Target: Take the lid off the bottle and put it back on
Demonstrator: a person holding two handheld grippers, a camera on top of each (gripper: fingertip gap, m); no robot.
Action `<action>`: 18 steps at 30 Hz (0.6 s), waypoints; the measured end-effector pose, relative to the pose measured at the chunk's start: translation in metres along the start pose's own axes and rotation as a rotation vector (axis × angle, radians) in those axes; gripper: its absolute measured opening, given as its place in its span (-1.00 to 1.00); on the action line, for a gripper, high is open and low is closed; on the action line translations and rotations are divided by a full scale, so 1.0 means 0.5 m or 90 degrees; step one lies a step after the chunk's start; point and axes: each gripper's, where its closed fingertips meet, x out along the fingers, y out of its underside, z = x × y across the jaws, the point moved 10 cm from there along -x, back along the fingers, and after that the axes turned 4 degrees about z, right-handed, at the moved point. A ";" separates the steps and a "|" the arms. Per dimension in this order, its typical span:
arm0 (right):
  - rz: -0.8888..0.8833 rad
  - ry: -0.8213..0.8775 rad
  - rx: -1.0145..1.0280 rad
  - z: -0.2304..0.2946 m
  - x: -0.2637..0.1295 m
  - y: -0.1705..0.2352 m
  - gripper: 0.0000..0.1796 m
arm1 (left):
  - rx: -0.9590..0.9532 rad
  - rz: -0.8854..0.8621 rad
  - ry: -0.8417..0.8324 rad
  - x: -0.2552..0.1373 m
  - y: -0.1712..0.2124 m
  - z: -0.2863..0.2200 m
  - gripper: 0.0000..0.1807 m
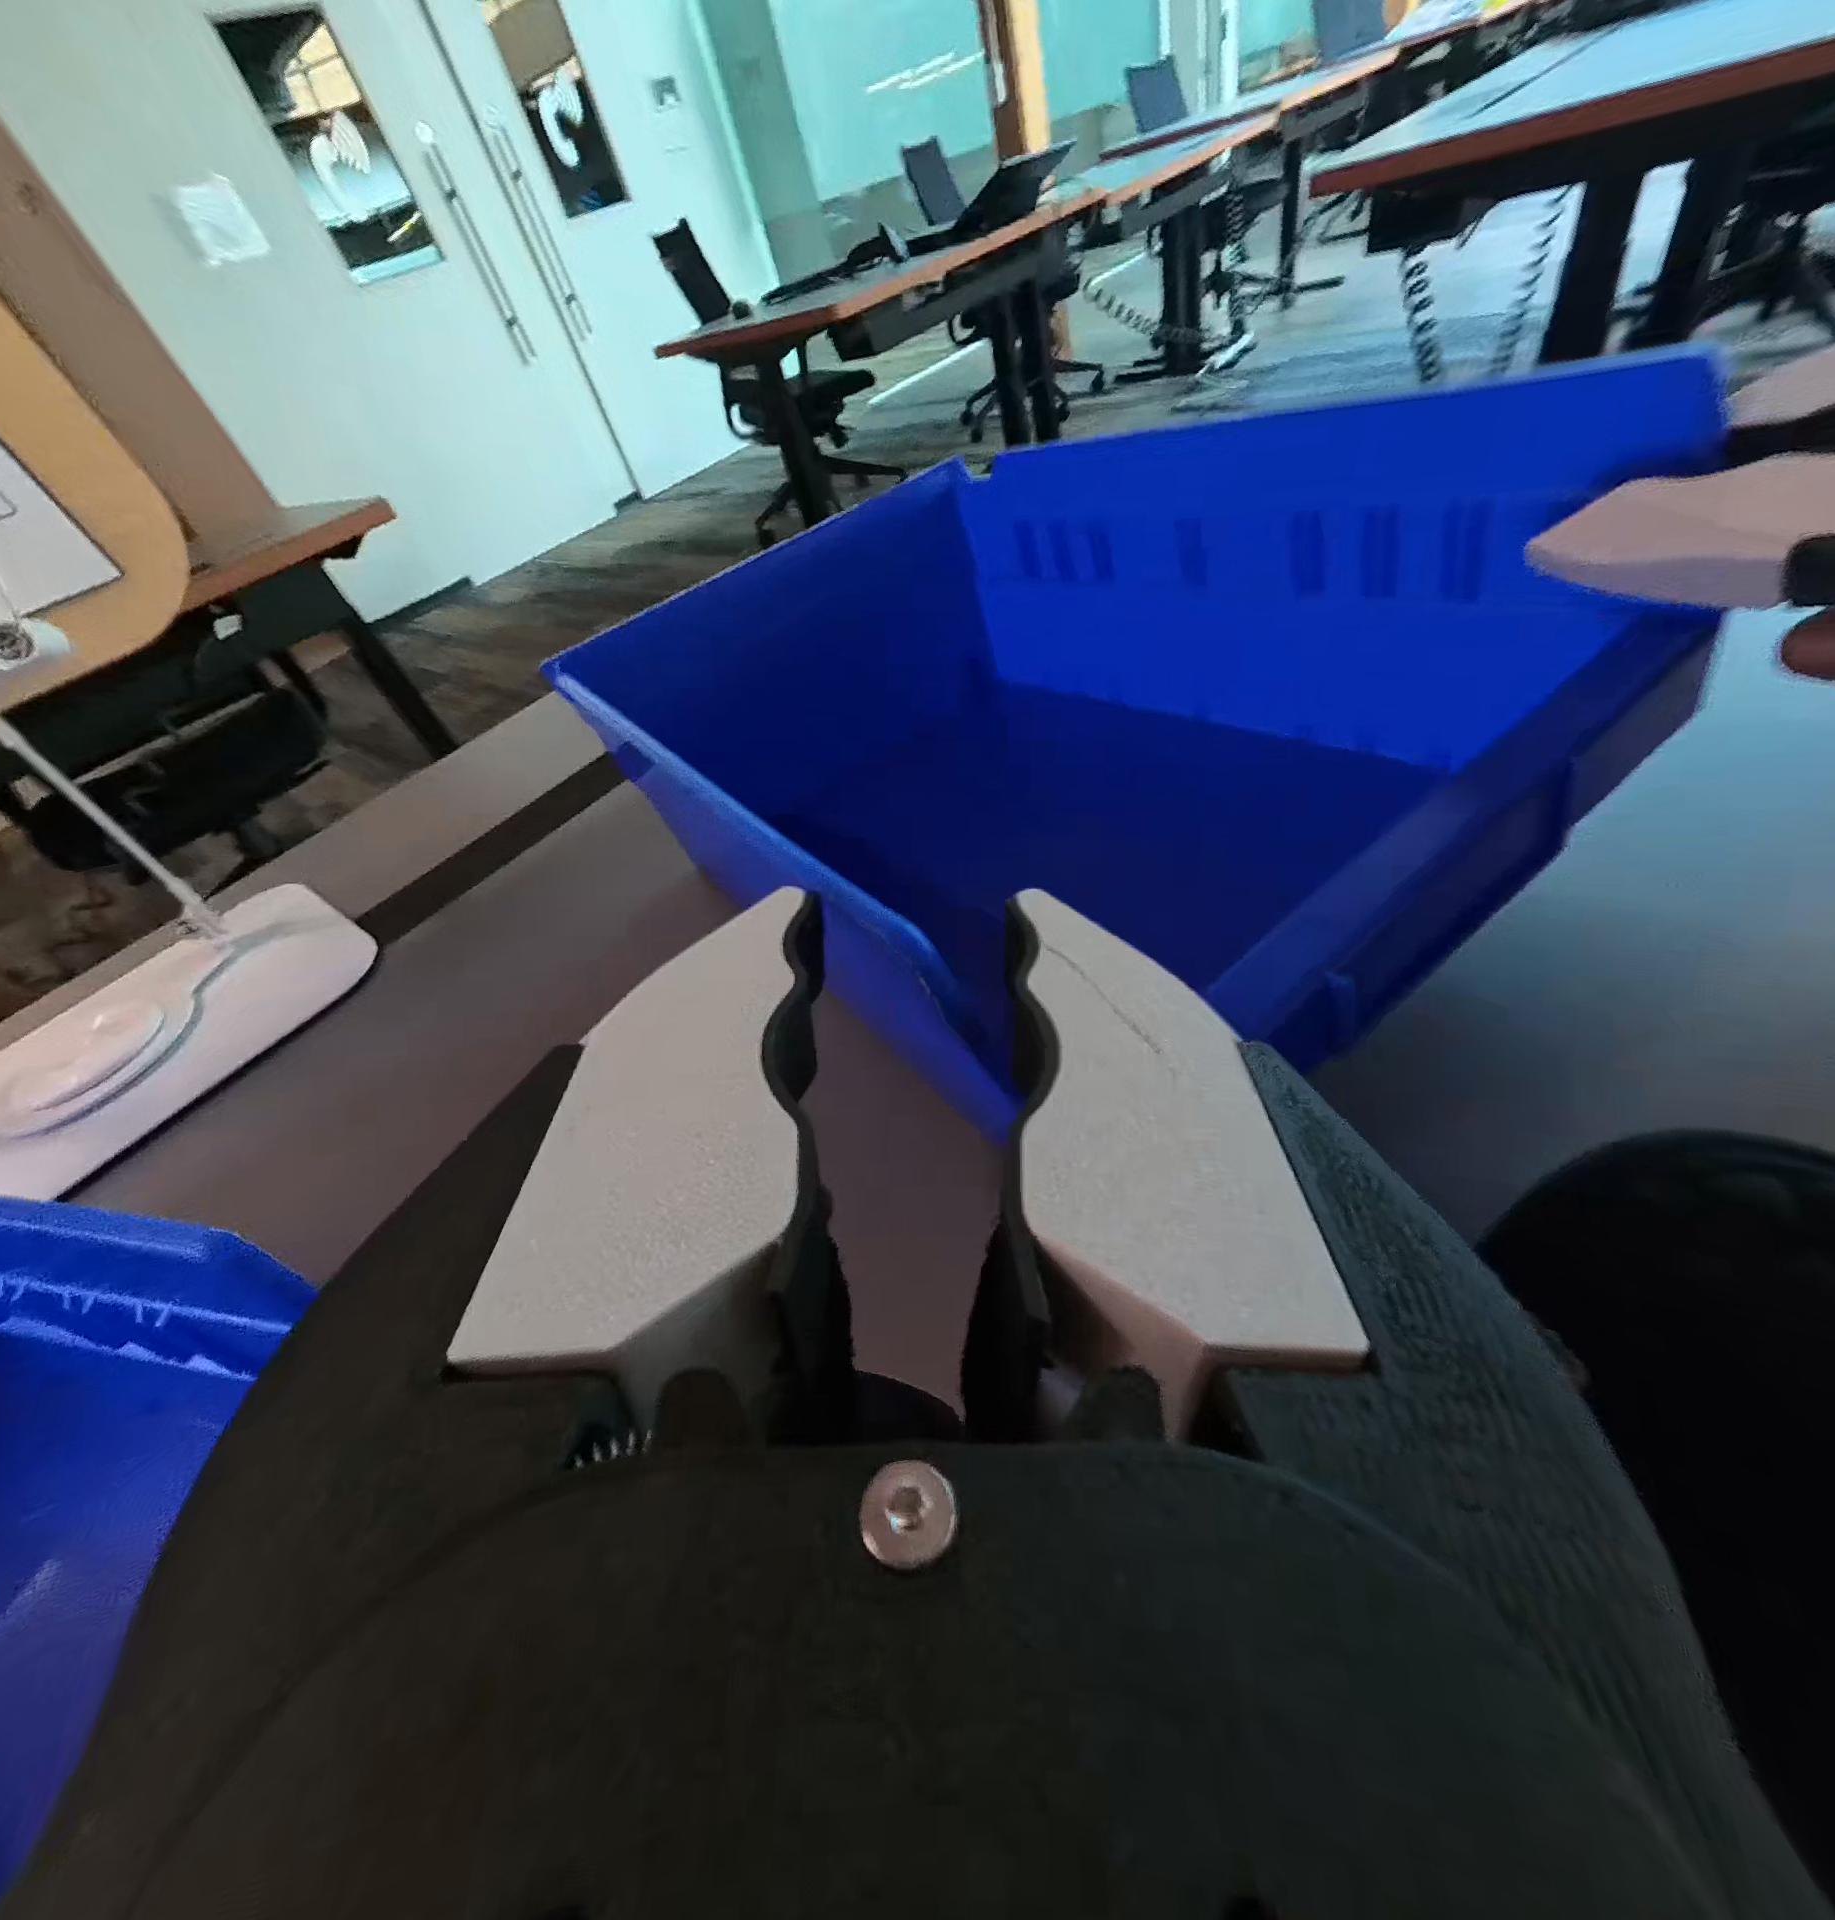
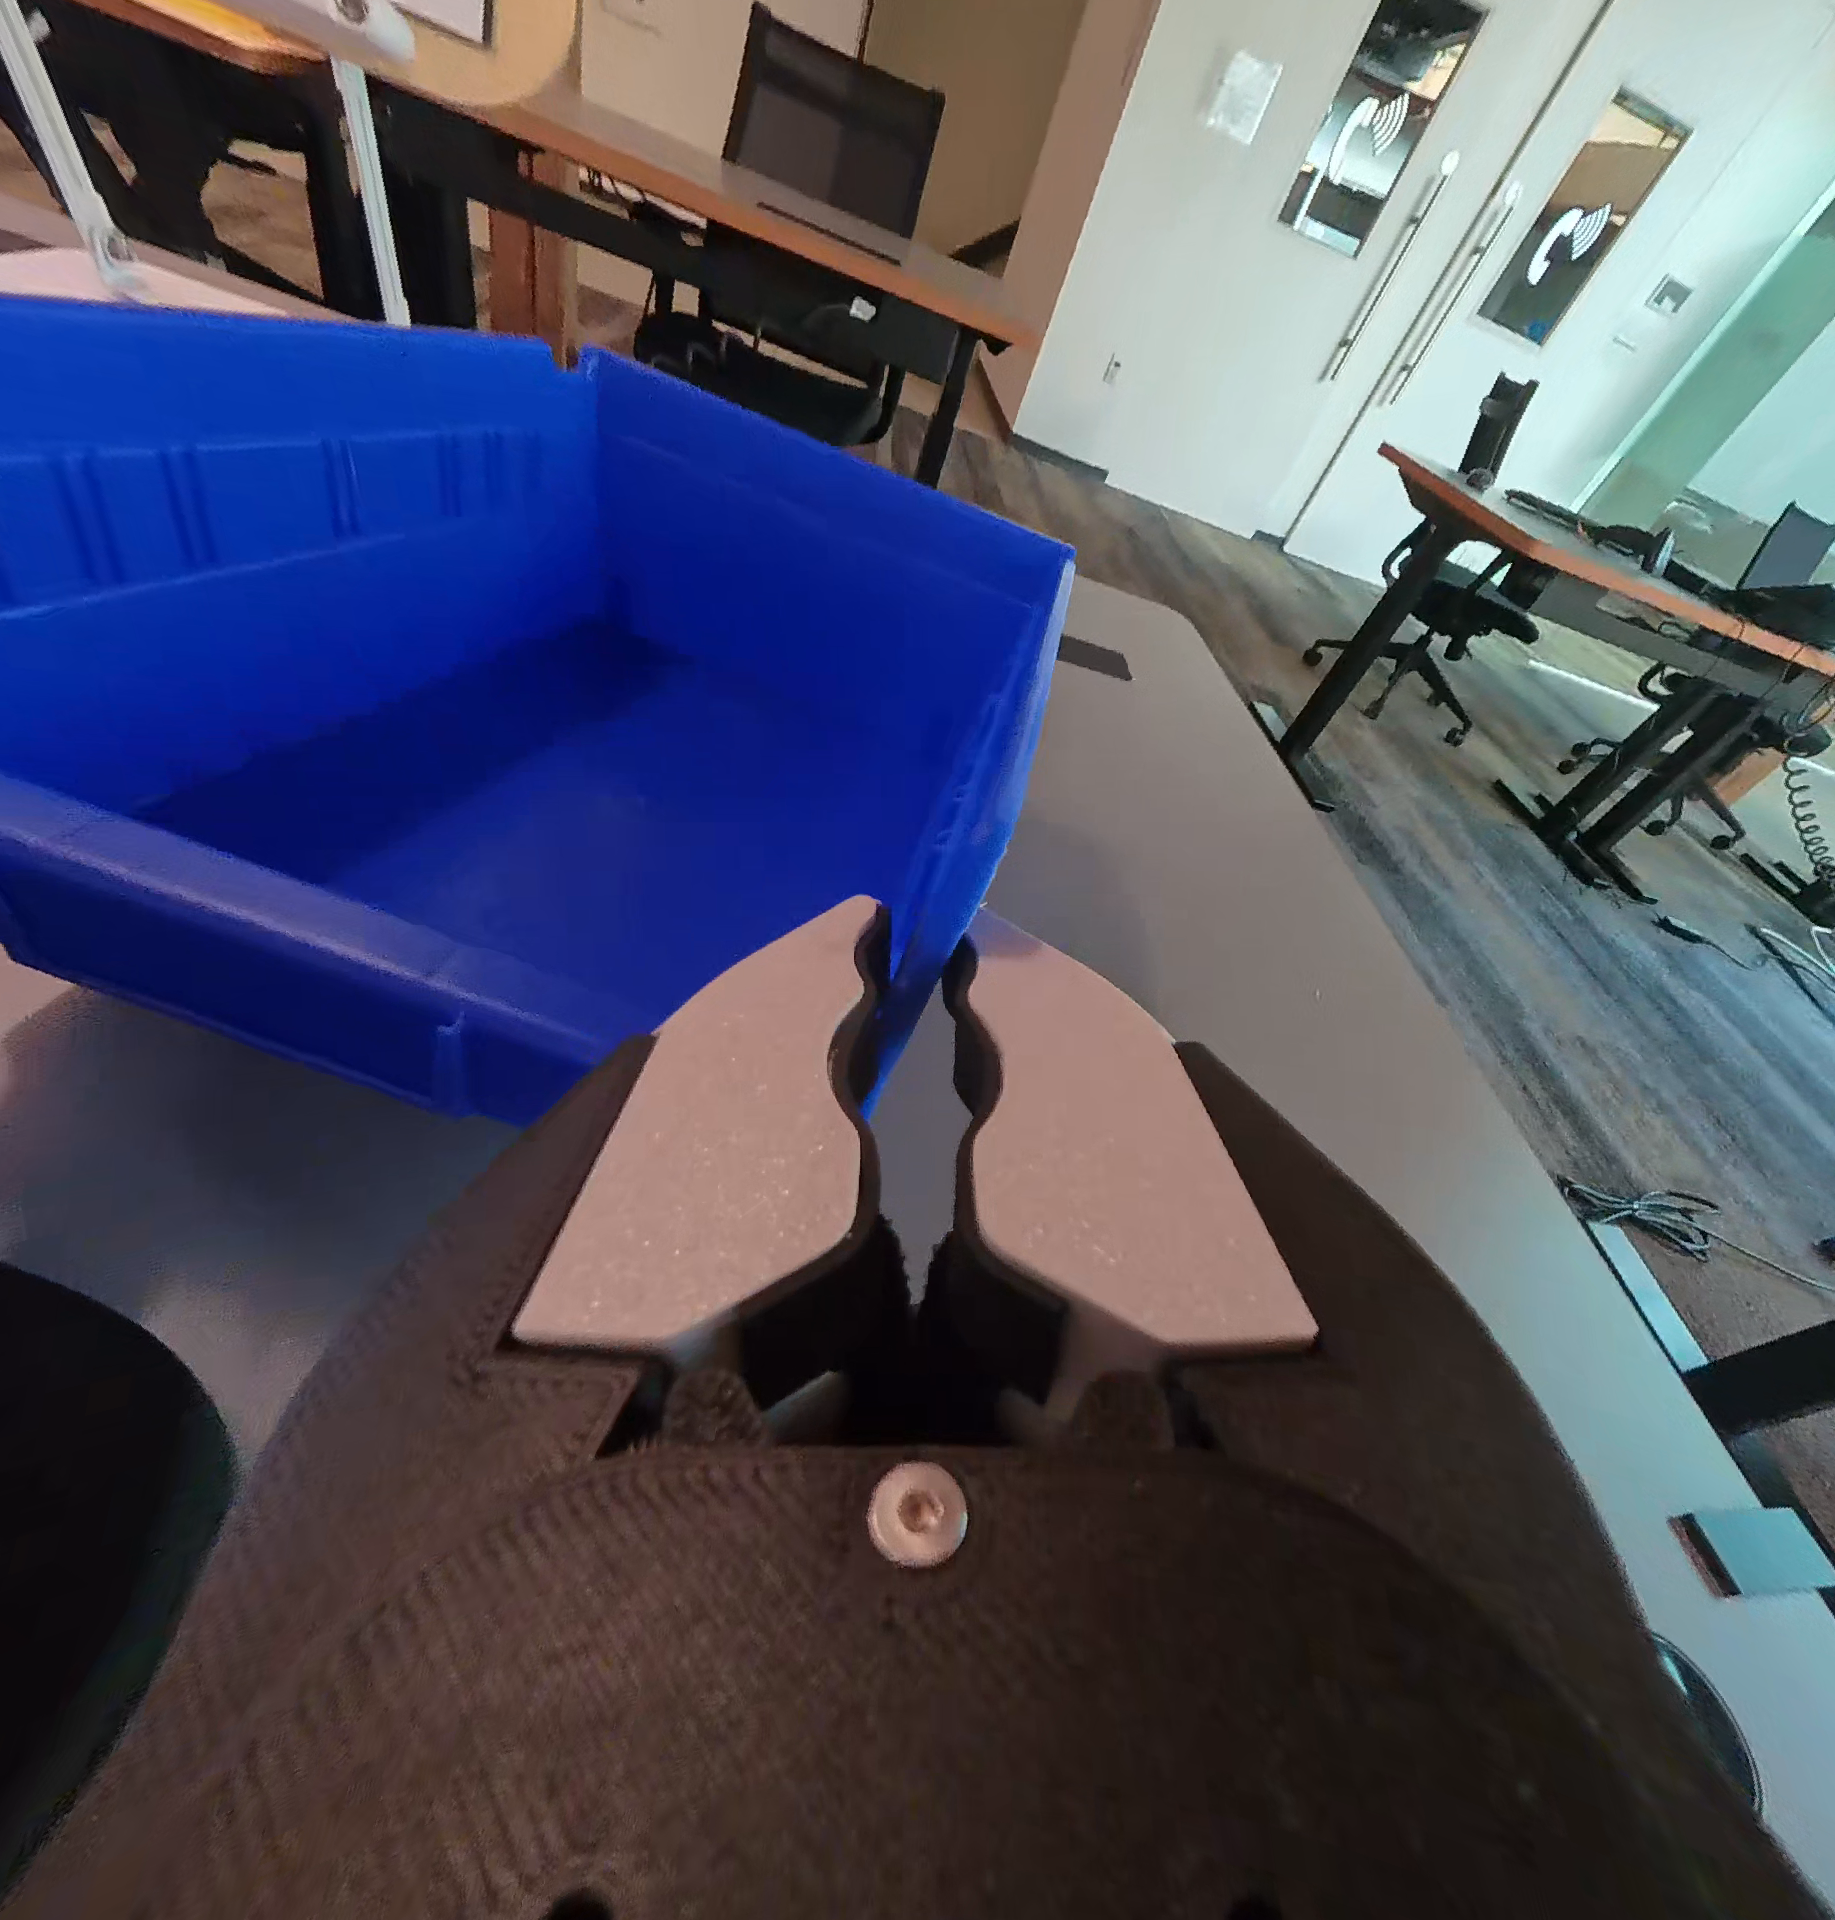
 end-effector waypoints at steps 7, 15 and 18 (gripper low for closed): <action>-0.076 -0.041 0.012 -0.007 -0.020 -0.016 -0.60 | 0.027 -0.068 0.040 -0.093 -0.050 0.028 -0.34; 0.018 -0.374 -0.338 0.103 -0.061 -0.115 -0.29 | 0.202 0.262 -0.026 -0.180 0.027 0.140 -0.32; 0.164 -0.403 -0.518 0.155 -0.023 -0.136 -0.29 | 0.236 0.399 -0.017 -0.157 0.076 0.170 -0.31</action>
